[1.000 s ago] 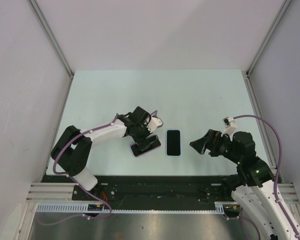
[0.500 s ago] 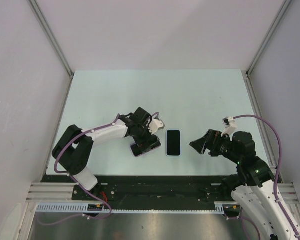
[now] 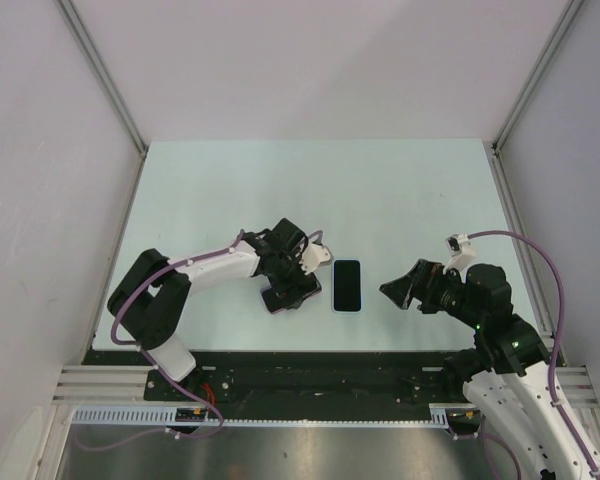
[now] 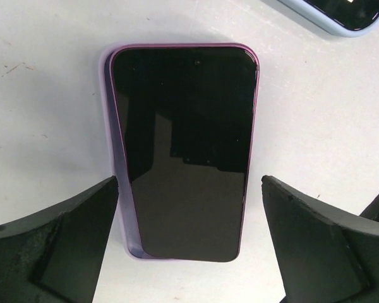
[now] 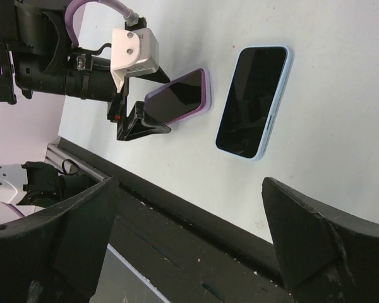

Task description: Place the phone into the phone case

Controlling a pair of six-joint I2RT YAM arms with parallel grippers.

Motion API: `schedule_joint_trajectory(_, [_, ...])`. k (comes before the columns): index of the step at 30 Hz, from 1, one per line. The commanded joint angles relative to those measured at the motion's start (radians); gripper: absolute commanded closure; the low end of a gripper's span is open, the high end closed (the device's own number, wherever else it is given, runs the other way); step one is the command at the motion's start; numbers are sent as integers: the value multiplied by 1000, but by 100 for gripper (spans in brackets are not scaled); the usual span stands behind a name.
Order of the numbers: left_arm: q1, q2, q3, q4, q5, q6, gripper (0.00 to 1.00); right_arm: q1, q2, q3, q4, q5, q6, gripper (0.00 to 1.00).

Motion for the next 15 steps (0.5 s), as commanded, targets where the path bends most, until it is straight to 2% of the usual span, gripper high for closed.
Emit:
schedule_joint_trajectory(1, [-7,46,2,-11,12,21,0,-1,-17,2,8,-3,-5,0])
schedule_joint_trajectory(5, [-7,53,9,-14,9,21,2,-2,-17,4,7,-4,-7,0])
schedule_joint_trajectory(10, [-8,43,-6,3,-82,21,0,-1,-15,2,10,-10,-7,0])
schedule_joint_trajectory(15, [-5,58,-8,-7,-60,22,3,-1,-15,2,15,-13,-2,0])
